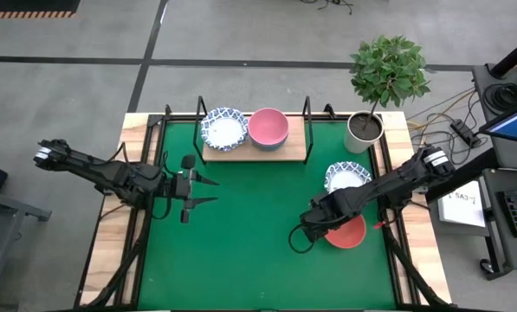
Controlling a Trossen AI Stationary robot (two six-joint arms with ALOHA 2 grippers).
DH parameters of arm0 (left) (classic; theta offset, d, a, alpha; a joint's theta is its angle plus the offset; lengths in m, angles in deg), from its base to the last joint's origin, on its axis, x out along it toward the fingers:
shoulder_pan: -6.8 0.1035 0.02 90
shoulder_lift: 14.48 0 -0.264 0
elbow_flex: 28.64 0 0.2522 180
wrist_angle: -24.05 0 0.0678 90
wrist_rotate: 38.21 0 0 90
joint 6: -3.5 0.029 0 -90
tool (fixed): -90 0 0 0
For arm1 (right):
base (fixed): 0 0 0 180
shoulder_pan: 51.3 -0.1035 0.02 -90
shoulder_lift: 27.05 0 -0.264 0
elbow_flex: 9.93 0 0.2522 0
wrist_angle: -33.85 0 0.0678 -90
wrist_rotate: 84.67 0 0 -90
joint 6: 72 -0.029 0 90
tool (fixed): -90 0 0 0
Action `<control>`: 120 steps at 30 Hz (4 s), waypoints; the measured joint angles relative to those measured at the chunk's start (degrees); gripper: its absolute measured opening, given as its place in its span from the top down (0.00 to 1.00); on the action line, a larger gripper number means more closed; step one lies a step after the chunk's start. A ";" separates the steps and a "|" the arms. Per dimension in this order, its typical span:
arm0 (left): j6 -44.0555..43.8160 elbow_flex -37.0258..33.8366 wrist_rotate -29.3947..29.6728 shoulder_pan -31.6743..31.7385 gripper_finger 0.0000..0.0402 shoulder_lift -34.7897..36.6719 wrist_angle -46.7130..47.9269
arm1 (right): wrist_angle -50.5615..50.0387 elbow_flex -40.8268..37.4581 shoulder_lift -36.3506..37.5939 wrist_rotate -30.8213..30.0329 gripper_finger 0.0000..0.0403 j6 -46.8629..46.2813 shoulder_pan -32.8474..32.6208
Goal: Place and stack bowls onto a shelf
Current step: Stack the orange bowl on top of the the pink bowl on the shelf
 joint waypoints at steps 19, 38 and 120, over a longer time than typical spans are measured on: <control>0.50 0.02 0.98 -0.02 0.61 -0.44 -0.07 | 1.20 1.95 -4.90 -1.73 0.64 -1.53 0.05; 0.50 0.07 1.01 0.00 0.61 -0.50 -0.58 | 4.08 9.78 -8.00 7.33 0.97 10.81 1.47; 1.49 0.07 1.01 0.00 0.61 -0.48 -0.86 | 22.43 31.87 -8.66 -26.02 0.63 75.44 31.78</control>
